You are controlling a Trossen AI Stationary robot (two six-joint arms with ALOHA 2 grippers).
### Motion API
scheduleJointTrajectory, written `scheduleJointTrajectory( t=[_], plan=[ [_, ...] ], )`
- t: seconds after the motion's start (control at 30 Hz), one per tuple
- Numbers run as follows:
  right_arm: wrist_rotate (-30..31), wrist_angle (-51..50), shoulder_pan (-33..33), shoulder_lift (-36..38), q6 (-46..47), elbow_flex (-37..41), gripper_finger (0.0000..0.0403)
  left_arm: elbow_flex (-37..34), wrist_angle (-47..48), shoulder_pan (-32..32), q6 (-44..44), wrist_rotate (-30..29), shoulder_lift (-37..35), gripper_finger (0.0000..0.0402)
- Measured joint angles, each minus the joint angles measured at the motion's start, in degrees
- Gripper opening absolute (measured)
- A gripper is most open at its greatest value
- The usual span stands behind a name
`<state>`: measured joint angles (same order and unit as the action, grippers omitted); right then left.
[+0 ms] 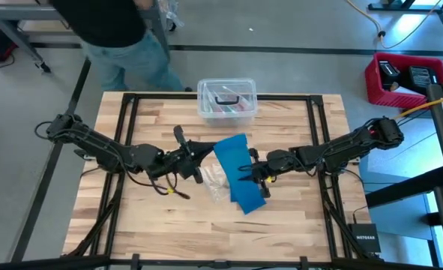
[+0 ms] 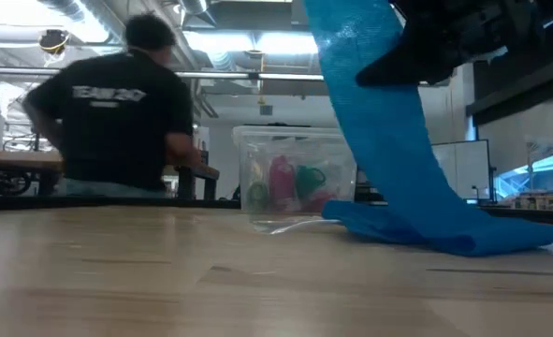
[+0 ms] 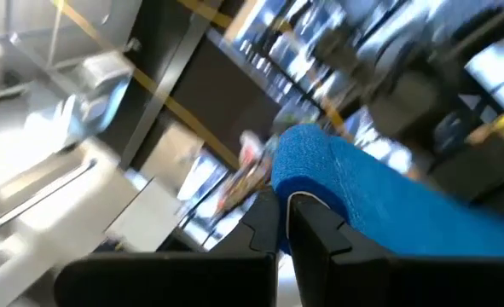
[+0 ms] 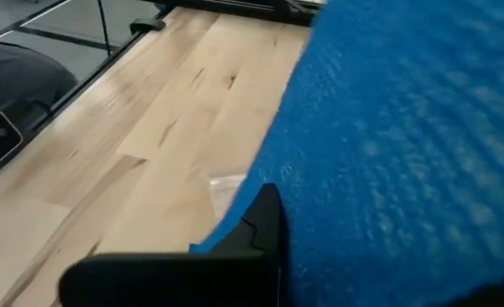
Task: Roll bandage
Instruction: Roll the blue bandage
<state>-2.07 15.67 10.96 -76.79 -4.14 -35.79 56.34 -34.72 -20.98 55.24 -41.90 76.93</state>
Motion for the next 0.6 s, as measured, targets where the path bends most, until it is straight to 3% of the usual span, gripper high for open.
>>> scheduleJointTrajectory(
  t=[0.4,0.6],
  plan=[
    [1.5,4.1,1.5,0.4,1.3,-0.3,0.0003,0.0,-6.2,-0.4,4.6,1.5,0.0,0.0002],
    [5.2,0.3,8.0,1.9,1.4,-6.0,0.0002,0.0,-6.0,0.6,10.4,-5.6,0.0,0.0002]
  ],
)
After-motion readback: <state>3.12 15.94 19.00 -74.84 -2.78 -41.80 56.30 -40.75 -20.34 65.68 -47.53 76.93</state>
